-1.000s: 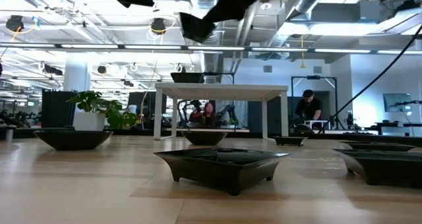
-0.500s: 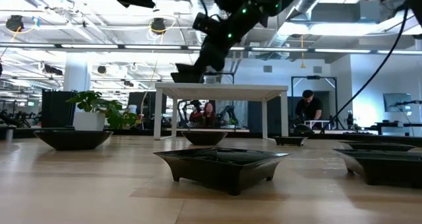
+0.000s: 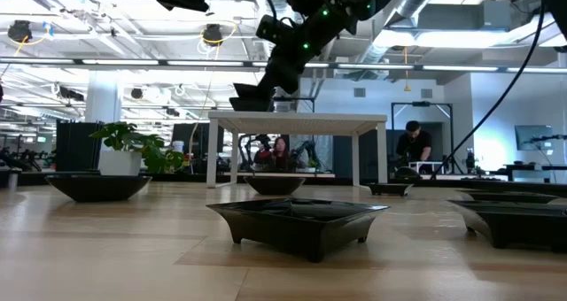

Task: Pick & Place Mini shaped plates
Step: Stack the black distorted square plate on top of the black distorted square plates on the shelf, then put the black leaf-shaped plate on the shelf

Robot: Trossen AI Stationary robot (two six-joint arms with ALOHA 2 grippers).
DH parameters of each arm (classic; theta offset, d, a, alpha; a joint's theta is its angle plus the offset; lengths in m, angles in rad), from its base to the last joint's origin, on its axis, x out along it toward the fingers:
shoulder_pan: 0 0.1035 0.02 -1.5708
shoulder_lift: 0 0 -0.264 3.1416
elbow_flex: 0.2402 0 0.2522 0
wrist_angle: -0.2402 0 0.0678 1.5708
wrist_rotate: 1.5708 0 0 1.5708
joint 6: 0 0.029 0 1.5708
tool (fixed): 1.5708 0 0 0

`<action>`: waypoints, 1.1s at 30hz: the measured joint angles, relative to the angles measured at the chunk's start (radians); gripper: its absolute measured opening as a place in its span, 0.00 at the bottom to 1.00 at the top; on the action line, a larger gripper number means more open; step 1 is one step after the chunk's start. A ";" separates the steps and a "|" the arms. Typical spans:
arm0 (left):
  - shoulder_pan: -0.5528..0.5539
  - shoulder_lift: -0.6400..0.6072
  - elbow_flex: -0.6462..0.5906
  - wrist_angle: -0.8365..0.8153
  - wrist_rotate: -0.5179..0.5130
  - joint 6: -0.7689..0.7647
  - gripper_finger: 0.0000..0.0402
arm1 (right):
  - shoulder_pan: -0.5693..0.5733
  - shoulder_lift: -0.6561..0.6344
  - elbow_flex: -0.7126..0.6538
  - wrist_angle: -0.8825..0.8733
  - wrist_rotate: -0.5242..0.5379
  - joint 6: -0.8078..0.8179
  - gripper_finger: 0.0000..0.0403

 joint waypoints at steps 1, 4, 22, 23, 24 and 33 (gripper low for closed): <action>0.000 0.000 0.000 0.000 0.000 0.000 0.25 | 0.000 0.000 0.000 -0.001 0.000 0.000 0.01; 0.000 0.000 0.000 0.000 0.000 0.000 0.25 | 0.000 0.000 0.000 -0.003 0.000 0.004 0.04; 0.000 0.000 0.000 0.000 0.000 0.000 0.25 | 0.023 -0.001 0.000 -0.005 0.001 0.021 0.24; 0.000 0.000 0.000 0.000 0.000 0.000 0.25 | 0.029 -0.001 -0.001 -0.006 0.002 0.012 0.24; 0.000 0.000 0.000 0.000 0.000 0.000 0.25 | 0.035 -0.003 -0.001 -0.006 0.003 0.005 0.25; 0.000 0.000 0.000 0.000 0.000 -0.003 0.25 | 0.096 -0.073 -0.002 -0.085 0.009 0.024 0.24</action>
